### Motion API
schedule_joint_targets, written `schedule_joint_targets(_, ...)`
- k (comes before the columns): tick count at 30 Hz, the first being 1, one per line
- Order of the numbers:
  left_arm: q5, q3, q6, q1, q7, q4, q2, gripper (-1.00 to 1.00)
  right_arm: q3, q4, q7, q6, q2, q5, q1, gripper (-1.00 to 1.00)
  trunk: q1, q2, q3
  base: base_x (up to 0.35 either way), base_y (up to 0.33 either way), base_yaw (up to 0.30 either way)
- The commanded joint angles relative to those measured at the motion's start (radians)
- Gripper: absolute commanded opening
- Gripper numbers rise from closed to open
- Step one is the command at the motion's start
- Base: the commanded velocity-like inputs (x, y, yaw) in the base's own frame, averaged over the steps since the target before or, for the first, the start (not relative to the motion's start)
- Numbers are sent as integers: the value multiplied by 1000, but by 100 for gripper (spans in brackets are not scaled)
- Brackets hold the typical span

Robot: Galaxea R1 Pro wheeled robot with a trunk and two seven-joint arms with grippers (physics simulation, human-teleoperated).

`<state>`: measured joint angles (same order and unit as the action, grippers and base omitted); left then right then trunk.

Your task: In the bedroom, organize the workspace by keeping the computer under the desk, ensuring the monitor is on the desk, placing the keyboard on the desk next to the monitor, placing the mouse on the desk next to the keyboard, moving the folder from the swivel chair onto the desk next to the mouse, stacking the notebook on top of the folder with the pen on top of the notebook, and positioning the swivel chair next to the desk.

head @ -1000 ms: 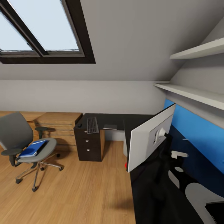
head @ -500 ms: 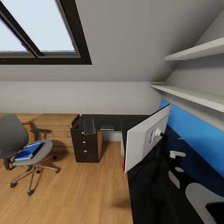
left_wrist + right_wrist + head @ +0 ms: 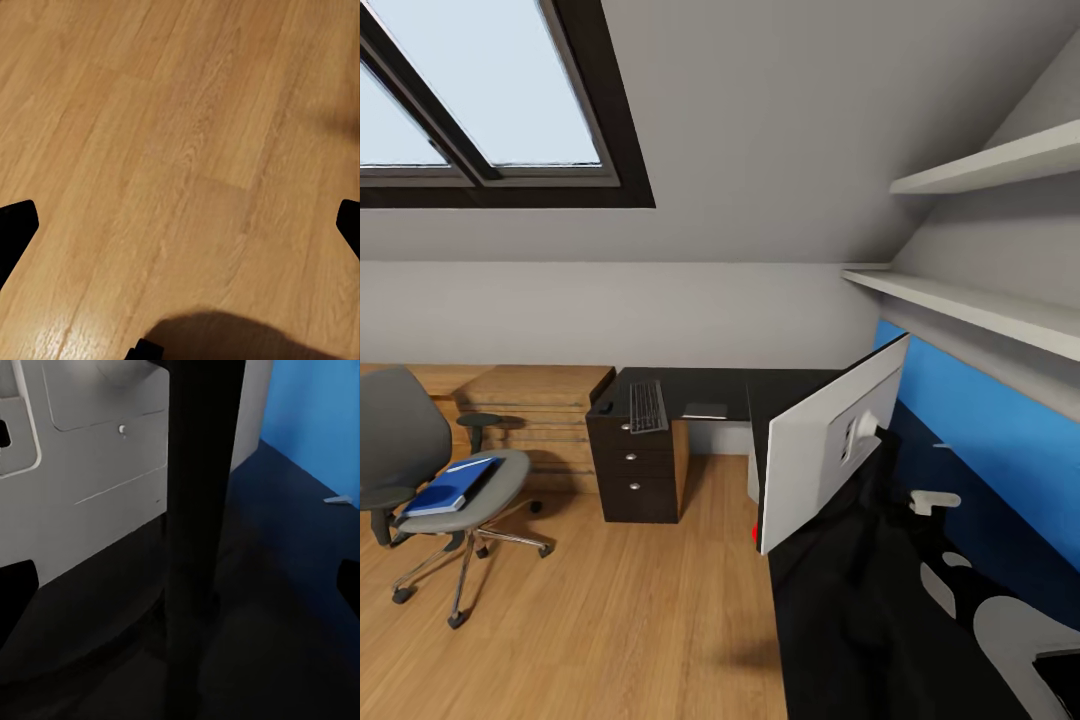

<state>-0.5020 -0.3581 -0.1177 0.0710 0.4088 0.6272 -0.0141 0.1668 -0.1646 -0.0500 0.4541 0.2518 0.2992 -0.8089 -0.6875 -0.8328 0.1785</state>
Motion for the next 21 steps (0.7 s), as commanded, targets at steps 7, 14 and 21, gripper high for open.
schedule_joint_targets(7,-10,-12,-7,1,7,0,-1,100,5,3,-8,7,1,11,-1,100,0,-1,1,79,0,0)
schedule_joint_targets(14,-10,-13,-8,1,7,0,-1,100,5,4,-7,7,1,11,-1,100,0,-1,1,136,0,0)
schedule_joint_targets(21,-11,-15,-8,1,7,0,-1,100,2,11,12,-9,0,12,-1,100,0,-1,1,18,0,0)
